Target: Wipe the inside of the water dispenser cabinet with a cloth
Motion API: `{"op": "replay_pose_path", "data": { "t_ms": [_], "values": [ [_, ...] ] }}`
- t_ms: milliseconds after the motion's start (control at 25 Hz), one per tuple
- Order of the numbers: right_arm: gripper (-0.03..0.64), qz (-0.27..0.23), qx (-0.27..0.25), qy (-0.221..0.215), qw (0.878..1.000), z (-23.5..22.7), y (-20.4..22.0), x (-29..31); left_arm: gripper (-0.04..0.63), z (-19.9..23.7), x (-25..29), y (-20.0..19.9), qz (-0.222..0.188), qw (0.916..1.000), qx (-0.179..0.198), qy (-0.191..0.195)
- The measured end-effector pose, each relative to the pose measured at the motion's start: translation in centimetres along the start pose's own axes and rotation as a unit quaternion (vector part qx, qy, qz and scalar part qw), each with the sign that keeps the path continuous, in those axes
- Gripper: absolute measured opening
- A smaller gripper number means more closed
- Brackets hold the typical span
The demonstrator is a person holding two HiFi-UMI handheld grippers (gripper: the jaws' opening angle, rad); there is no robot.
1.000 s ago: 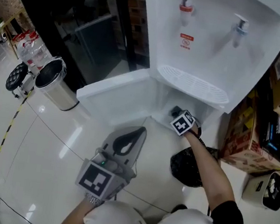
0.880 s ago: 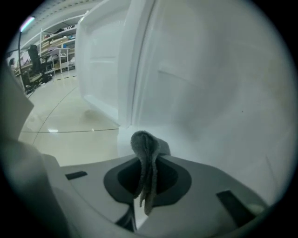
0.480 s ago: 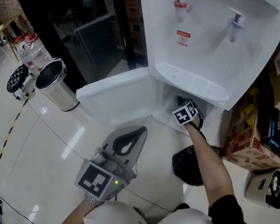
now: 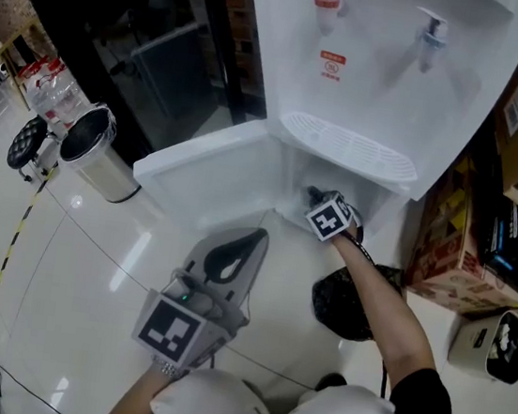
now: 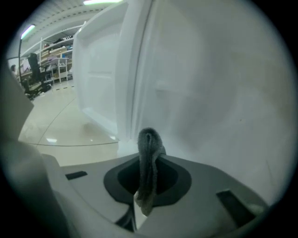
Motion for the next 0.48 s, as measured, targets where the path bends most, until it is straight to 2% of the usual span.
{"op": "replay_pose_path", "data": {
  "t_ms": [120, 200, 320, 480],
  "values": [
    [0.023, -0.023, 0.029, 0.069, 0.997, -3.6, -1.1, -0.9, 0.002, 0.1, -0.1, 0.1, 0.001, 1.0, 0.001, -0.003],
    [0.023, -0.018, 0.041, 0.094, 0.995, -5.3, -0.7, -0.4, 0.002, 0.1, -0.2, 0.0, 0.0, 1.0, 0.005, -0.004],
    [0.023, 0.018, 0.036, 0.09, 0.995, -5.2, 1.2, 1.0, 0.002, 0.2, -0.5, -0.2, -0.001, 1.0, 0.006, -0.008],
    [0.023, 0.058, 0.012, 0.039, 0.997, -1.9, 3.3, 2.0, 0.002, 0.6, -0.7, -0.1, -0.001, 0.9999, -0.001, -0.015]
  ]
}}
Point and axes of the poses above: the fingertips, and each gripper's own axes: x forward along the fingers, z to its left, y out of its underside, the point moved 4 cm from there along -x, backward along the fingers, and after that the axes turned 6 degrees about z, right-handed, at the moved point
